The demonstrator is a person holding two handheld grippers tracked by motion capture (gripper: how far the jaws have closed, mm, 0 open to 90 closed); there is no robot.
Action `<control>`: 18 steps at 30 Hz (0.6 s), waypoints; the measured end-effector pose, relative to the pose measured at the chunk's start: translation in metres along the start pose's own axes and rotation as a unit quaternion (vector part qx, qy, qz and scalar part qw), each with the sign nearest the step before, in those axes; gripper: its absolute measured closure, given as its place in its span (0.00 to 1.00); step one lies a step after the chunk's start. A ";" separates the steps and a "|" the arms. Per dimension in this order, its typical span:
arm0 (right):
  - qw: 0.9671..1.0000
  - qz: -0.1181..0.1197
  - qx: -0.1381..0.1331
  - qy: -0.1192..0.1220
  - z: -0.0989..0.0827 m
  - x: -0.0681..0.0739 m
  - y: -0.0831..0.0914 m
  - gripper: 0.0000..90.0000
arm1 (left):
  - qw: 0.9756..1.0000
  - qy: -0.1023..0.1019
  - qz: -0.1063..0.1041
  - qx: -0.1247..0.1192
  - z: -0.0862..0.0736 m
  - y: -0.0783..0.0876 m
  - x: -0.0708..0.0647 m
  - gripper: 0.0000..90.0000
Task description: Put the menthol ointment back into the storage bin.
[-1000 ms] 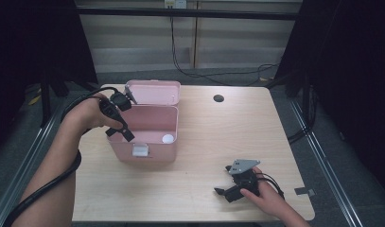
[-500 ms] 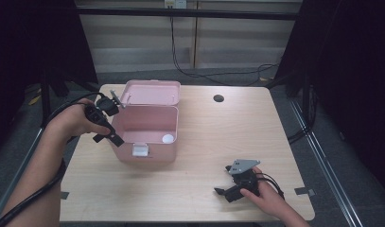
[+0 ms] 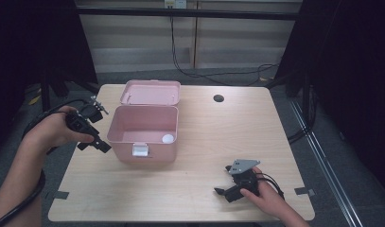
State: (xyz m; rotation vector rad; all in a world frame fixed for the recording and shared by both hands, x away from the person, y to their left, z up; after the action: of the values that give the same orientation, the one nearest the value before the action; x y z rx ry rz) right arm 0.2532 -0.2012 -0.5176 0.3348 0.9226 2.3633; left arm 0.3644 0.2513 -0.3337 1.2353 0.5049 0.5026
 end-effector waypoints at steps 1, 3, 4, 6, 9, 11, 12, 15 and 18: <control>1.000 0.000 0.000 0.000 0.000 0.000 0.000 0.09 | 1.000 -0.002 0.001 -0.001 -0.002 -0.001 0.000 0.24; 1.000 0.000 0.000 0.001 0.000 0.000 0.000 0.09 | 1.000 -0.002 0.004 -0.003 -0.006 -0.004 -0.002 0.24; 1.000 0.000 0.000 0.001 0.000 0.000 0.000 0.09 | 1.000 -0.005 0.003 -0.001 -0.008 -0.005 -0.002 0.24; 1.000 0.000 0.000 0.000 0.000 0.000 0.000 0.09 | 1.000 -0.006 0.001 -0.003 -0.011 -0.009 -0.004 0.24; 1.000 0.000 0.000 0.001 0.000 0.000 0.000 0.09 | 1.000 -0.009 -0.001 -0.002 -0.016 -0.014 -0.006 0.24; 1.000 0.000 0.000 0.000 0.000 0.000 0.000 0.09 | 1.000 -0.006 -0.003 -0.006 -0.019 -0.017 -0.007 0.24; 1.000 0.000 0.000 0.001 0.000 0.000 0.000 0.09 | 1.000 -0.009 -0.003 -0.005 -0.021 -0.019 -0.007 0.24; 1.000 0.000 0.001 -0.001 0.000 0.000 0.000 0.09 | 1.000 -0.010 -0.002 -0.005 -0.025 -0.025 -0.009 0.24; 1.000 0.001 0.001 0.001 0.000 0.000 0.000 0.09 | 1.000 -0.012 -0.007 -0.008 -0.028 -0.032 -0.011 0.24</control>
State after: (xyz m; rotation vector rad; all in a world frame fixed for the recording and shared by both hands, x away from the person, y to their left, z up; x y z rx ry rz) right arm 0.2531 -0.2013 -0.5176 0.3346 0.9257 2.3641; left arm 0.3413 0.2579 -0.3706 1.2200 0.4878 0.4799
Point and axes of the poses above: each handheld gripper's, and its own axes: y roughly backward along the jaws, z roughly out of its top, x roughly to its left, the point moved 1 cm from there along -y, roughly forward along the jaws, and after that the axes turned 1 degree about -x, right-handed, at the moved point
